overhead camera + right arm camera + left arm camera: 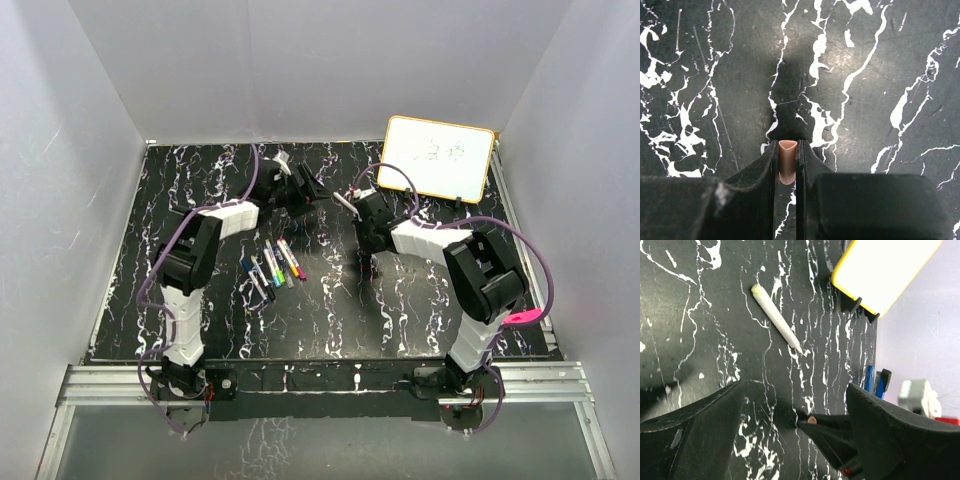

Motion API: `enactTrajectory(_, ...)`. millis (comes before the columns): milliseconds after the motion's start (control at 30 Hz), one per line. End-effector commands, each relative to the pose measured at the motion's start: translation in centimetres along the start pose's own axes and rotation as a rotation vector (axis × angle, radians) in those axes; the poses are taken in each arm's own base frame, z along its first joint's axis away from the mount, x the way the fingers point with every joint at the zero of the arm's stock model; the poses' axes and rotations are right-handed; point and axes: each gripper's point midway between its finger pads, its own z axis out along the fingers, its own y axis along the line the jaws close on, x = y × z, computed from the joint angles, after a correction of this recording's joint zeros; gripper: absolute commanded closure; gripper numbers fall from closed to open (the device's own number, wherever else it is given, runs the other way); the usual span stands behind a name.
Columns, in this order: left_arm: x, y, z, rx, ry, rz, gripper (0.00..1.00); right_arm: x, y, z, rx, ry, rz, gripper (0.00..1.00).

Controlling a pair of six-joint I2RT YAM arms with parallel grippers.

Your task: Open the pen caps

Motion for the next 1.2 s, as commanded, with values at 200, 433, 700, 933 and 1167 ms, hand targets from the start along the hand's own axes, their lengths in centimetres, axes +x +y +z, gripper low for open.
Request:
enactTrajectory(200, -2.9, -6.0, -7.0, 0.105, -0.166, 0.107, 0.19, -2.3, -0.7, 0.1, 0.014, -0.072, 0.021, 0.77)
enactTrajectory(433, -2.4, -5.9, -8.4, 0.098, -0.175, 0.112, 0.18, -2.9, -0.5, -0.5, -0.005, -0.099, 0.030, 0.59)
enactTrajectory(700, -2.2, -5.8, -9.3, 0.092, -0.189, 0.111, 0.18, -7.7, 0.0, -3.3, -0.078, -0.239, 0.057, 0.39)
enactTrajectory(933, -2.5, -6.2, -10.9, 0.098, -0.231, 0.116, 0.02, -12.7, -0.2, -5.1, -0.096, -0.340, 0.070, 0.35)
enactTrajectory(1167, -2.4, -7.0, -12.5, 0.158, -0.253, 0.096, 0.01, -15.5, -1.5, -5.3, -0.059, -0.374, 0.091, 0.28)
